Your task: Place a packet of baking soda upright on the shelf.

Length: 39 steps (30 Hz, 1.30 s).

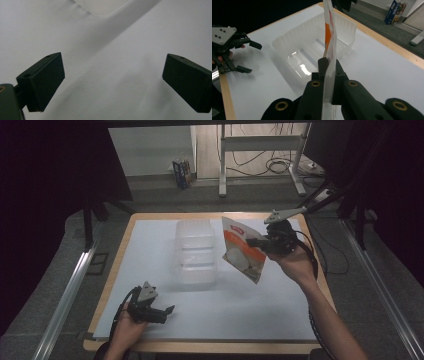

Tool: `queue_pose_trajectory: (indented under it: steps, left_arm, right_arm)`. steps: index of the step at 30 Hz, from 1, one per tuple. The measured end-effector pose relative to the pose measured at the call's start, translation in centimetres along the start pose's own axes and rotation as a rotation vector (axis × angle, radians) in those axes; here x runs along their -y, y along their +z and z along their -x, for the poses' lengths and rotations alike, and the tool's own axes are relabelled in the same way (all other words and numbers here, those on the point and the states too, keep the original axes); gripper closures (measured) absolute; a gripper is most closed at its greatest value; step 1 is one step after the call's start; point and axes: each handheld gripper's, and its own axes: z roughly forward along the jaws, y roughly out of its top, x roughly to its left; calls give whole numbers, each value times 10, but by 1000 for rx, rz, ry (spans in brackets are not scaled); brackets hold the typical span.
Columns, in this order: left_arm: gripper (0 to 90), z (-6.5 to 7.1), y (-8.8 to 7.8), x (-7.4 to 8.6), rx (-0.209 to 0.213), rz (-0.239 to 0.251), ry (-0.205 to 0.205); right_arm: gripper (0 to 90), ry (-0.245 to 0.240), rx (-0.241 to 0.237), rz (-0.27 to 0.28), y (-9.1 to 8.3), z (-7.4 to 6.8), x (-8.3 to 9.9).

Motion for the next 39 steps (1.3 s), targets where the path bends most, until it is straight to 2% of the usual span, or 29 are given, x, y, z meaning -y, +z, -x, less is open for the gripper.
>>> queue_pose_trajectory:
  steps: [4, 6, 18, 30, 32, 37, 39]
  left_arm:
    - [40, 0, 0, 0, 1, 1, -1]
    - [40, -1, -1, 0, 2, 4, -3]
    - [39, -2, -2, 0, 9, 7, -5]
    - [38, -4, -4, 0, 34, 35, -30]
    - [38, -4, -4, 0, 42, 32, -39]
    - [38, -6, -5, 0, 80, 33, -93]
    - [37, -6, -5, 0, 89, 39, -99]
  right_arm:
    - [886, -3, -23, 2, 7, 0, -9]
    - [886, 1, -45, 0, 17, 1, -16]
    - [886, 3, -100, -17, 55, -2, -31]
    - [886, -9, -157, -1, 86, -16, -51]
    - [886, -11, -162, 2, 91, -18, -54]
    - [886, -16, -174, 5, 106, -23, -60]
    - [886, -19, -180, 1, 113, -25, -62]
